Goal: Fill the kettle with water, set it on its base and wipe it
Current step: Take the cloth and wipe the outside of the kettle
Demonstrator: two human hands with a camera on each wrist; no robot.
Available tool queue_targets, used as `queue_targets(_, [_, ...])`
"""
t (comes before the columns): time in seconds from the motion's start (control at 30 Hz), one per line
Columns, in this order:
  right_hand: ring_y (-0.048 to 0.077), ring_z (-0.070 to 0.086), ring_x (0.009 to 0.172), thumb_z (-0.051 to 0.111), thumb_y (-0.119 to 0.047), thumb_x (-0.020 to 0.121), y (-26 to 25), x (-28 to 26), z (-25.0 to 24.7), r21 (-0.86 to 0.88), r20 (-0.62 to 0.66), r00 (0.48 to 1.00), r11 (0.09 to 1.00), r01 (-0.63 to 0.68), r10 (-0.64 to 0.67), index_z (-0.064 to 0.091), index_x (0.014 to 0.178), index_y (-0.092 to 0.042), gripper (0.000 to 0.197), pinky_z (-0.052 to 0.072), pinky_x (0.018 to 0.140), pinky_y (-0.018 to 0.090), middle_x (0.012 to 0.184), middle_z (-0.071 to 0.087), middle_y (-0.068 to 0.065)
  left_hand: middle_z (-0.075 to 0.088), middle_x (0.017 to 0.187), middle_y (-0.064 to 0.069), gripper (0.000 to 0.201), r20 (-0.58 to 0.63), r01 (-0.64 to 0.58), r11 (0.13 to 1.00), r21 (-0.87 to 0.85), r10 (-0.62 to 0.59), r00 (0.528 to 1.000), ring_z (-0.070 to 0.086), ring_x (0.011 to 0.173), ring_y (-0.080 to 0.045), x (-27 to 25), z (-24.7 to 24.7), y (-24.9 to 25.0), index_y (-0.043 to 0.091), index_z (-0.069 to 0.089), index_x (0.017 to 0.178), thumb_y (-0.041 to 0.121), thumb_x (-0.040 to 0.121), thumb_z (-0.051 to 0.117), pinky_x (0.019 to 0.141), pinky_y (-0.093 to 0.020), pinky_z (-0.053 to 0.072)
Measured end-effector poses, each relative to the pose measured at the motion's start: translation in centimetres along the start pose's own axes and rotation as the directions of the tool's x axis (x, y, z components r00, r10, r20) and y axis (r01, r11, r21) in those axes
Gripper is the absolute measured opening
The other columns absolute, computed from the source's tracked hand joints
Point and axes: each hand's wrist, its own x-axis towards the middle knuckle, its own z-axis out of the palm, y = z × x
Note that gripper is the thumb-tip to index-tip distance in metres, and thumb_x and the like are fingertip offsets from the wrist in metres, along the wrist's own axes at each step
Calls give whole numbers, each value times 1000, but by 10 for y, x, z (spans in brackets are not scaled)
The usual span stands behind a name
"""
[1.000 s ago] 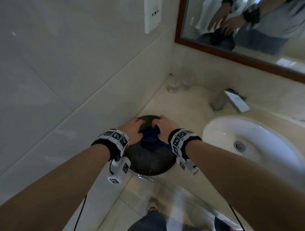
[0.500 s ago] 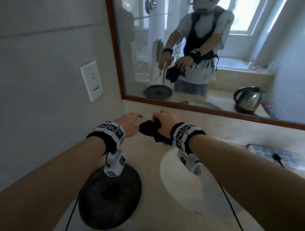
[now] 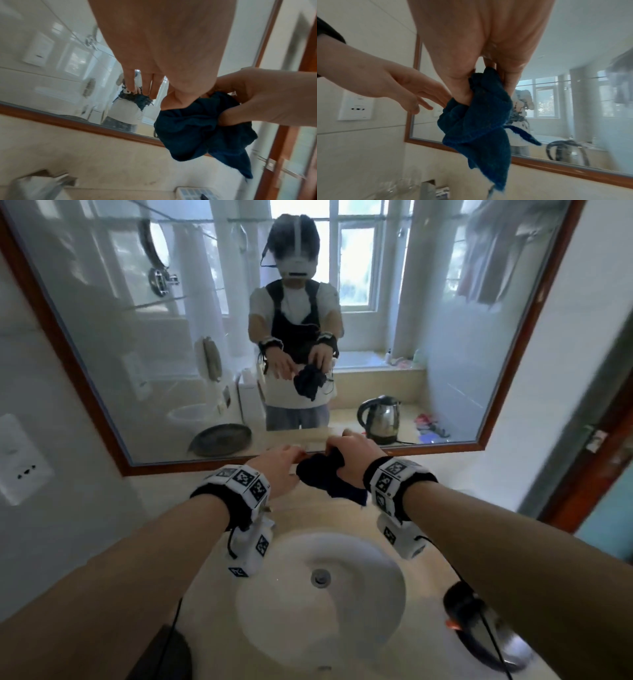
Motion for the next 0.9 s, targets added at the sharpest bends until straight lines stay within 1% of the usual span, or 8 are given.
queue_targets(0.17, [33, 60, 95, 59, -10, 79, 85, -46, -29, 21, -52, 987, 989, -148, 149, 60, 107, -18, 29, 53, 84, 38, 114, 54, 11, 36, 149, 1, 62, 75, -135, 991, 7, 134, 988, 45, 129, -24, 45, 21, 85, 28, 33, 143, 14, 85, 52, 103, -40, 42])
queue_targets(0.3, [33, 59, 97, 58, -10, 80, 150, -85, -45, 29, -64, 963, 965, -262, 264, 58, 109, -15, 30, 48, 81, 35, 113, 53, 13, 34, 148, 1, 62, 123, -229, 971, 69, 219, 968, 43, 129, -24, 71, 47, 157, 26, 30, 144, 16, 87, 52, 100, -38, 42])
queue_targets(0.37, [33, 59, 99, 60, -10, 78, 178, -106, -49, 40, -70, 946, 949, -314, 316, 58, 109, -14, 31, 48, 83, 34, 114, 53, 13, 33, 149, 0, 63, 145, -285, 953, 105, 269, 952, 41, 131, -23, 81, 62, 189, 26, 28, 145, 18, 87, 52, 102, -41, 41])
queue_targets(0.53, [31, 58, 95, 61, -13, 77, 232, -160, -46, 116, -85, 879, 881, -459, 470, 58, 108, -13, 31, 49, 80, 34, 108, 53, 12, 32, 150, -1, 63, 236, -402, 907, 124, 366, 900, 37, 134, -25, 96, 96, 246, 22, 24, 147, 22, 89, 49, 105, -44, 38])
queue_targets(0.67, [28, 57, 94, 61, -20, 75, 259, -202, -36, 184, -85, 795, 794, -580, 601, 57, 106, -15, 32, 51, 81, 36, 106, 54, 9, 36, 148, 0, 52, 337, -476, 866, 152, 407, 849, 47, 127, -26, 100, 126, 271, 23, 33, 143, 26, 92, 45, 101, -43, 43])
queue_targets(0.77, [28, 59, 92, 60, -24, 71, 270, -234, -23, 264, -88, 717, 710, -653, 691, 57, 98, -17, 28, 51, 77, 35, 102, 57, 7, 38, 149, -3, 49, 399, -561, 808, 180, 462, 792, 44, 130, -26, 97, 149, 283, 22, 37, 143, 29, 94, 42, 104, -40, 40])
queue_targets(0.83, [27, 59, 91, 62, -26, 72, 273, -254, -12, 338, -108, 641, 634, -695, 760, 57, 98, -16, 28, 49, 75, 33, 100, 59, 8, 34, 152, -3, 51, 431, -599, 785, 157, 492, 757, 40, 133, -26, 93, 165, 289, 21, 32, 145, 29, 96, 39, 105, -40, 38])
queue_targets(0.9, [26, 58, 90, 64, -26, 75, 272, -274, 3, 451, -138, 537, 536, -714, 832, 58, 101, -15, 29, 46, 74, 30, 99, 61, 6, 31, 153, -2, 51, 440, -624, 773, 115, 523, 730, 39, 134, -26, 89, 181, 291, 21, 28, 147, 31, 98, 35, 106, -40, 37])
